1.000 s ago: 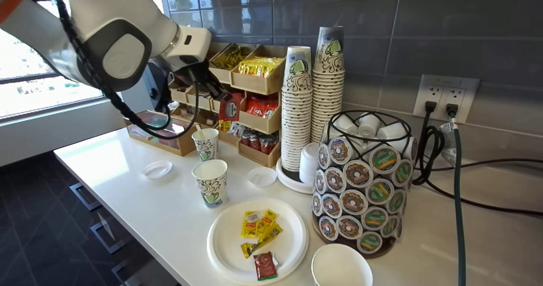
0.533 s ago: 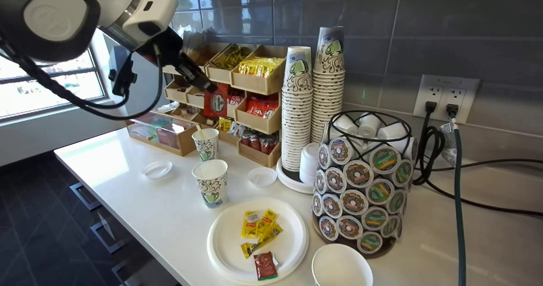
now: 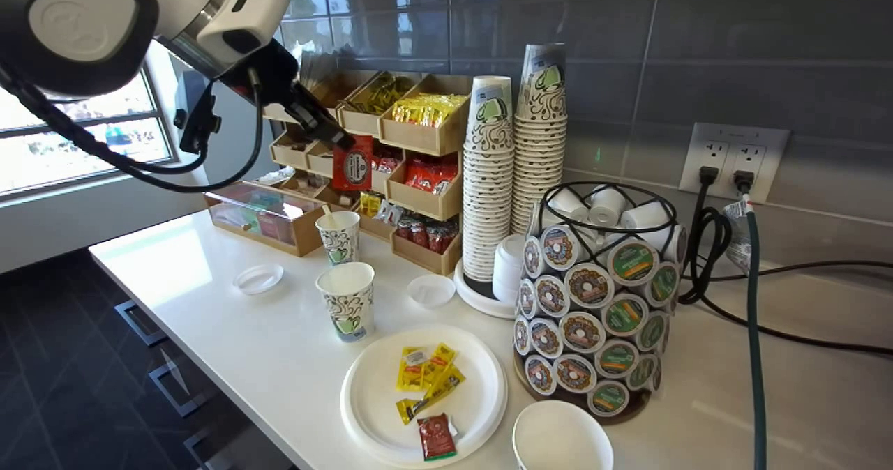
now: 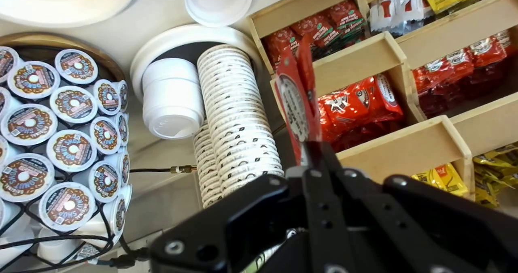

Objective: Pick up one red sachet from the middle far right tray and put on the white plate

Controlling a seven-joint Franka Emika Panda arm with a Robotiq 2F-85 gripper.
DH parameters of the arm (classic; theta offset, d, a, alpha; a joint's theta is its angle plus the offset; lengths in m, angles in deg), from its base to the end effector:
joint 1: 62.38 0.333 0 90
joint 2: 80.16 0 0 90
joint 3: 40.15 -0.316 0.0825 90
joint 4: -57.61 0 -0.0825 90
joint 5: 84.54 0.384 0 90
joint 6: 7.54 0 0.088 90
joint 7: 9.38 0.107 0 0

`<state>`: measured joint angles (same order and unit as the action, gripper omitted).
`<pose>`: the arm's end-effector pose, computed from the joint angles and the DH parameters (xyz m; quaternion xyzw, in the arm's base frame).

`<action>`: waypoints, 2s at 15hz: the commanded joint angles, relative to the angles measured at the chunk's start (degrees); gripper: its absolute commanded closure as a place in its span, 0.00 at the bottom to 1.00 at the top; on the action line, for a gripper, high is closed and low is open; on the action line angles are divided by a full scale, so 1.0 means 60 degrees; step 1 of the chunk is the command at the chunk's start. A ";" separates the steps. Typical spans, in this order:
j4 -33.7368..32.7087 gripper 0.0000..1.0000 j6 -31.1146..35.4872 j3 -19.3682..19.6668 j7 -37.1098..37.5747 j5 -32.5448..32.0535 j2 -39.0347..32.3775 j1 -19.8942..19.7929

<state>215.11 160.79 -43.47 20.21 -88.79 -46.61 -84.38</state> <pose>0.3775 -0.1216 0.4803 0.8575 -0.3487 0.3782 0.0013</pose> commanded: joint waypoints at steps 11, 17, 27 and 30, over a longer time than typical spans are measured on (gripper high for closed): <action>0.0008 1.00 -0.0077 0.1293 -0.1813 0.0542 -0.1081 -0.0669; 0.0063 1.00 0.0017 0.1762 -0.2284 0.0073 -0.2341 -0.1765; 0.0038 1.00 0.0192 -0.0204 0.0434 -0.4313 -0.3559 -0.5417; -0.0034 1.00 0.0132 -0.0908 0.1716 -0.5602 -0.3483 -0.6075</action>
<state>215.24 161.13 -44.79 23.51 -115.68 -67.39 -116.73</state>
